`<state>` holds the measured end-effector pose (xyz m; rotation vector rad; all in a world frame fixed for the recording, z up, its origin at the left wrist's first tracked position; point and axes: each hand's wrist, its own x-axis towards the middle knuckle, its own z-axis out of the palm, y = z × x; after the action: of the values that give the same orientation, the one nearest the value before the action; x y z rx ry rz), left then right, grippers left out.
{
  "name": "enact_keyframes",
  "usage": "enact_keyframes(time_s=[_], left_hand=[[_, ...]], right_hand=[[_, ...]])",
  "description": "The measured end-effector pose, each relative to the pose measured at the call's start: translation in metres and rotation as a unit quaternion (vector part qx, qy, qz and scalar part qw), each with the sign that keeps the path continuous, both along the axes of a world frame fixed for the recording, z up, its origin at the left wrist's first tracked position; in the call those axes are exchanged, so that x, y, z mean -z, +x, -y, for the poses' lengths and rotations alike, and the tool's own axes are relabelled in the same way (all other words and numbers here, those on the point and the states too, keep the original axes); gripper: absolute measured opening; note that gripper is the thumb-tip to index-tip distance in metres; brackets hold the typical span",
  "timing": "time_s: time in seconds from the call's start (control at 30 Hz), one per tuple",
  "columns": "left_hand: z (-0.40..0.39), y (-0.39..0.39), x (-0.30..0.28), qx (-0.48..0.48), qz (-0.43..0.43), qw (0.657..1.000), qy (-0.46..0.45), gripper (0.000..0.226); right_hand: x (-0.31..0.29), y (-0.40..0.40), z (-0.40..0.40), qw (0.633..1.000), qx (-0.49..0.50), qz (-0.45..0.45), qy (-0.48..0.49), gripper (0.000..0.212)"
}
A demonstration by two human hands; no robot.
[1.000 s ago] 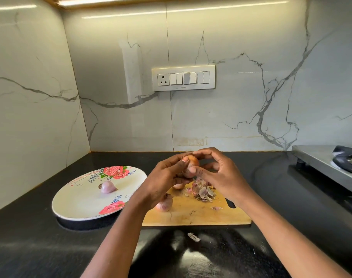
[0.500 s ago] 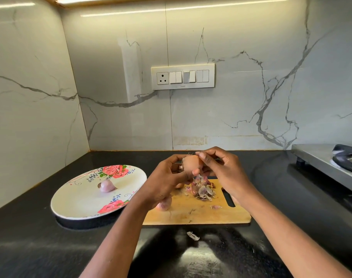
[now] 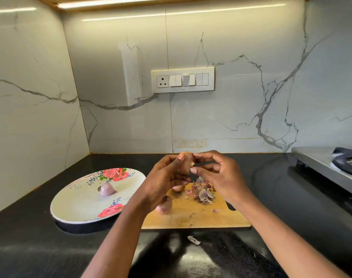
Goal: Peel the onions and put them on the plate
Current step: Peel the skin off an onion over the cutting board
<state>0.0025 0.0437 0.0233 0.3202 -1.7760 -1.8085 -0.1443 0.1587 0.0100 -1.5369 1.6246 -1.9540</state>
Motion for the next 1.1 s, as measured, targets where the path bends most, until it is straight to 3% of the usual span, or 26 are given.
enact_keyframes(time_s=[0.23,0.53,0.8,1.0,1.1], left_hand=[[0.000,0.000,0.000,0.007,0.003,1.000,-0.013,0.042],[-0.005,-0.001,-0.002,0.023,0.014,0.999,0.017,0.043],[-0.008,-0.001,-0.006,0.015,0.016,0.998,0.054,0.046],[-0.006,-0.001,-0.005,0.006,0.009,0.998,0.059,0.045],[-0.005,0.000,-0.005,0.003,0.016,0.998,0.058,0.044]], right_hand=[[0.003,-0.003,0.003,0.991,0.071,-0.099,-0.058,0.020],[-0.001,0.002,0.003,0.976,0.127,-0.169,-0.049,0.009],[-0.003,0.008,0.001,0.992,0.088,-0.087,-0.038,0.008],[-0.004,0.012,0.001,0.991,0.081,-0.105,0.003,0.022],[-0.002,0.012,0.003,0.990,0.090,-0.104,-0.022,0.017]])
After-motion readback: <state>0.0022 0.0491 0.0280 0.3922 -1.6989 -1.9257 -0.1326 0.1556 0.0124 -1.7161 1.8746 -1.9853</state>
